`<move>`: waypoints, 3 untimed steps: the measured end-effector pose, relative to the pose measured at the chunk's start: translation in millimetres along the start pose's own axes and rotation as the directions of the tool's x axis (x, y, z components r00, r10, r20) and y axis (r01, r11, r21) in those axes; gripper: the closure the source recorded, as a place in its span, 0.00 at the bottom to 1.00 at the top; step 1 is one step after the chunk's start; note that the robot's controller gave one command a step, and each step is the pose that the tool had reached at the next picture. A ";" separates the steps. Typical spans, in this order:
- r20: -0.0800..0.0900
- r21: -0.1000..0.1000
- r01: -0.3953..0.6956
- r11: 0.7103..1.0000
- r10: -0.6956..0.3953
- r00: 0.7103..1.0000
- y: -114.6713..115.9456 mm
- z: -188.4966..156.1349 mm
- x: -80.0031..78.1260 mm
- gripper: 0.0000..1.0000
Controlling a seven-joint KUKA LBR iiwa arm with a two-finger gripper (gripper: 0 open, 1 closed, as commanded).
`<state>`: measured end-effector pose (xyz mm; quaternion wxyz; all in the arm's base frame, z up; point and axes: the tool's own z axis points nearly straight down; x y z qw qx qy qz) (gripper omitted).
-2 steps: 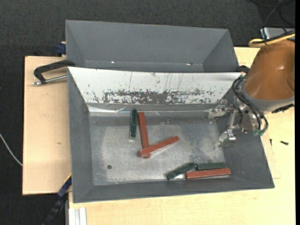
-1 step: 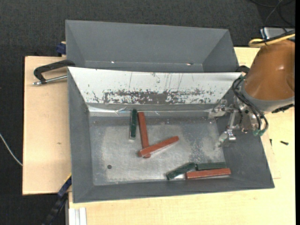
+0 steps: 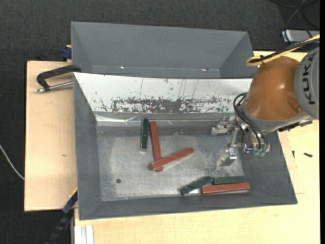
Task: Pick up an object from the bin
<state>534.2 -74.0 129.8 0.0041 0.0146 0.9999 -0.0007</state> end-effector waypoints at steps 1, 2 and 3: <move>-0.013 -0.005 0.044 0.999 -0.044 0.999 32.0 38.1 1.5 0.00; -0.002 -0.002 -0.014 1.000 0.014 1.000 42.3 48.3 -27.8 0.00; -0.007 0.003 0.046 0.999 -0.046 0.999 74.9 52.6 8.3 1.00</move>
Offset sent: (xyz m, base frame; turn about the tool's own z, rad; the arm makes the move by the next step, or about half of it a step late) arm 0.0415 0.0500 -0.0560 0.0413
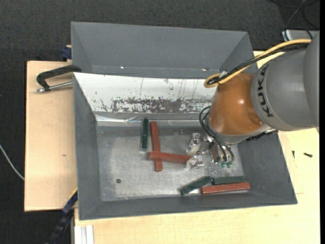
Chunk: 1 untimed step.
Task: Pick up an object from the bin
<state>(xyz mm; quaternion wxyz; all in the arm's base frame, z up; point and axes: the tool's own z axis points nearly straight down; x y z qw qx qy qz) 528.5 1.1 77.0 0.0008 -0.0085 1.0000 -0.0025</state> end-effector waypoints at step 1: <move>0.000 0.000 0.001 1.000 -0.001 1.000 0.1 0.0 -0.1 1.00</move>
Offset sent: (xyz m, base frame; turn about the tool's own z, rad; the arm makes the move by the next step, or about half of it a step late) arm -0.0071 -0.0202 0.1251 -0.0185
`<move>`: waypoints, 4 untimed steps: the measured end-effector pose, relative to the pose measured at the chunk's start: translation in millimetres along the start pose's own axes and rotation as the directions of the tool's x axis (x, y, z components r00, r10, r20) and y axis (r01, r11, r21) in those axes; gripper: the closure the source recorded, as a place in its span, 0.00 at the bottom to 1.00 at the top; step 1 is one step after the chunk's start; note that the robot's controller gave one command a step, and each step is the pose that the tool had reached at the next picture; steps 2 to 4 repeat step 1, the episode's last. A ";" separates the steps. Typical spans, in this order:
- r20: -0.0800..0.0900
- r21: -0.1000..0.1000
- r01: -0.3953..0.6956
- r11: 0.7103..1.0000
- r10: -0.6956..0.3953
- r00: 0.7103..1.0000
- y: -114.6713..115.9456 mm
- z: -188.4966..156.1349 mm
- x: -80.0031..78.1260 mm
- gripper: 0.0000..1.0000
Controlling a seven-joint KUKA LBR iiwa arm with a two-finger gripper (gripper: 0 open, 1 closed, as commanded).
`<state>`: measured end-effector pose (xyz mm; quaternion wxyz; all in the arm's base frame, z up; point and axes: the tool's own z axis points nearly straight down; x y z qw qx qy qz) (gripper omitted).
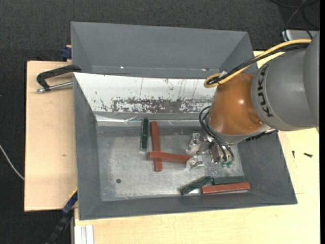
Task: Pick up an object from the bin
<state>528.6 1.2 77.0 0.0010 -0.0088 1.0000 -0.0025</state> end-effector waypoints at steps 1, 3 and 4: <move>0.004 -0.005 0.017 1.000 -0.017 1.000 -20.6 -125.9 6.0 1.00; 0.004 -0.005 0.017 1.000 -0.017 1.000 -20.6 -125.9 6.0 1.00; 0.004 -0.005 0.017 1.000 -0.017 1.000 -20.6 -125.9 6.0 1.00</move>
Offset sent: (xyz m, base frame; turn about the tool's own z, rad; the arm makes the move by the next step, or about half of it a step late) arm 0.0000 0.0000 0.0000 0.0000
